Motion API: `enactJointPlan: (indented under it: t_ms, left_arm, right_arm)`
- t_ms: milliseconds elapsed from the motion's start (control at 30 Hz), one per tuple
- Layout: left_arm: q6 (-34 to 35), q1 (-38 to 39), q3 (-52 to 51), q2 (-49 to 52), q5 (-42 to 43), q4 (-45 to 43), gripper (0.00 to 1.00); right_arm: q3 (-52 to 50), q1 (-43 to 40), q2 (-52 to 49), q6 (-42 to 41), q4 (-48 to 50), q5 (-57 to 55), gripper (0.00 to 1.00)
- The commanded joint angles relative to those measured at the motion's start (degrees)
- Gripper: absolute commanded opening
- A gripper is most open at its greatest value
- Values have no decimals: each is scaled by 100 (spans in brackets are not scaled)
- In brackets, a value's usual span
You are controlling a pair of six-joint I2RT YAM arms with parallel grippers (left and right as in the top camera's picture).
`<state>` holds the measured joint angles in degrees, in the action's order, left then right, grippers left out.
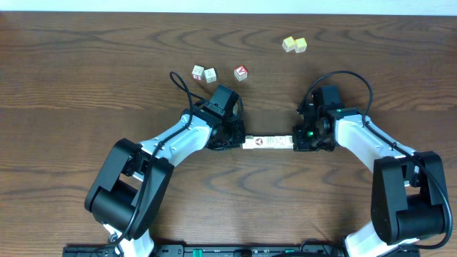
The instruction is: Lift 5 blocks
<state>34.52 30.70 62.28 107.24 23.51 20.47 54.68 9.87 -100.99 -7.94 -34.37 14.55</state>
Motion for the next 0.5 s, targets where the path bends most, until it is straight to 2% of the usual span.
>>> enactJointPlan:
  t_ms: [0,267,467]
  left_arm:
    - [120,61,46,2,-22,4,7]
    - [111,55,46,2,-26,4,7]
    - [109,57,46,2,-404,68,7]
  right_arm:
    - [-13,68,57,-129,17,90,1]
    - [28,68,59,-129,-39,44,1]
    - [83,68,61,-173,-120,-105,1]
